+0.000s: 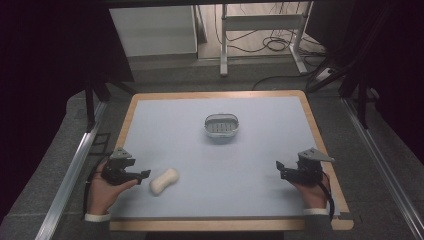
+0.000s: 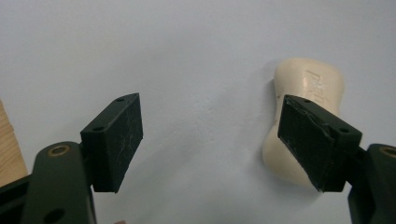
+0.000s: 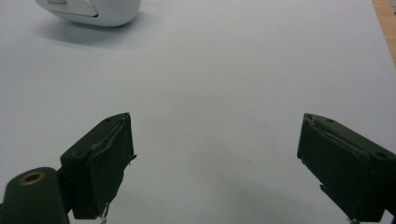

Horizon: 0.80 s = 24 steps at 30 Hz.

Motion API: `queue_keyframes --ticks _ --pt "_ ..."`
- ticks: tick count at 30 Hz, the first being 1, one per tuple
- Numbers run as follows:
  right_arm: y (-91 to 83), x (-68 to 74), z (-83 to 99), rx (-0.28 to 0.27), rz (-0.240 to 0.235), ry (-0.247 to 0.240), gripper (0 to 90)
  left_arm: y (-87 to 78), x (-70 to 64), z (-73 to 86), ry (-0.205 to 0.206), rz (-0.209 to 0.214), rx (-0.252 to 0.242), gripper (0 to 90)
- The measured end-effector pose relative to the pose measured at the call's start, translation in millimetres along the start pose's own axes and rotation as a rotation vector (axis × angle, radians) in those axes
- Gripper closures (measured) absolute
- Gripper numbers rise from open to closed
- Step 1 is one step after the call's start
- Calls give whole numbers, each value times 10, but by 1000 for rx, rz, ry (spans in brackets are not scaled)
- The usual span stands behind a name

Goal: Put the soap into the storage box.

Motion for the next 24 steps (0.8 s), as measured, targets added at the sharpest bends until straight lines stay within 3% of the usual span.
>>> queue_keyframes --ticks 4,6,8,15,24 --pt "22 11 13 6 -3 -1 103 -14 -15 -15 12 9 22 222" --pt "33 24 17 13 -6 -5 104 -45 -13 -38 36 -3 69 217" --pt "36 34 15 13 -10 -5 104 -56 -18 -53 39 -1 76 216" --pt "54 56 41 25 -13 -20 103 -87 -88 -146 41 54 96 216" --pt "51 80 42 30 -17 -28 103 21 -243 -165 67 93 169 220"
Point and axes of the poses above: each handheld gripper's, and its own axes: y roughly forward along the jaws, z roughly out of its underside, x roughly to its left, the point moved 6 cm from there along y, roughly forward along the jaws, and after that the axes turned 13 degrees about -x, right-handed, at the moved point
